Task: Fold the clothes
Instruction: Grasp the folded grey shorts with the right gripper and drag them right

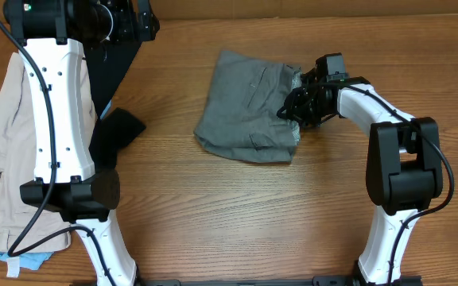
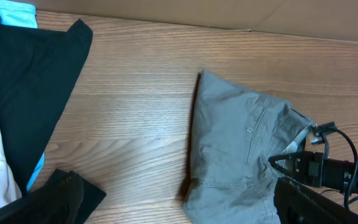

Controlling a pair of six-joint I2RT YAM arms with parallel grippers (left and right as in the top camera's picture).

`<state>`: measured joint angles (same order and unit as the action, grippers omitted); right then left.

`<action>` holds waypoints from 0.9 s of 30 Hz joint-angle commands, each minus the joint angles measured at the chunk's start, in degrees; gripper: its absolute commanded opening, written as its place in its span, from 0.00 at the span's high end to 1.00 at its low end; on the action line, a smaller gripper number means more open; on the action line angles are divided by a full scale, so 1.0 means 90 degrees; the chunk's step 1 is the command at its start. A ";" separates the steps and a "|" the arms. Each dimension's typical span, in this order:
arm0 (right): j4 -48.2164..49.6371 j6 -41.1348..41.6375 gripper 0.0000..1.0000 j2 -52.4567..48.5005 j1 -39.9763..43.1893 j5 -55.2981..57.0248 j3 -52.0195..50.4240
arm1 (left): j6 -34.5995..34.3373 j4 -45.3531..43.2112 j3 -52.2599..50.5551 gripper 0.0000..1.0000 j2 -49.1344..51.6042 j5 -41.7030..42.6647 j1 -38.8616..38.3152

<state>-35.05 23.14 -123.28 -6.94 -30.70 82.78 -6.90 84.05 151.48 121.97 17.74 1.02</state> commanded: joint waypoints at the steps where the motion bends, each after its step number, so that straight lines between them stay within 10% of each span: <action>1: 0.0109 0.0260 0.96 -0.0109 0.0007 -0.0272 -0.0044 | 0.0126 -0.0002 -0.0034 0.00 0.0073 -0.0041 0.0005; 27: 0.0772 0.3220 0.96 0.0474 0.4131 0.1171 0.0143 | 0.0126 -0.0007 -0.0034 0.00 0.0073 -0.0046 0.0005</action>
<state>-30.87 45.23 -121.86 26.44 -26.02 82.81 -6.90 84.05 151.48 121.97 17.74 1.02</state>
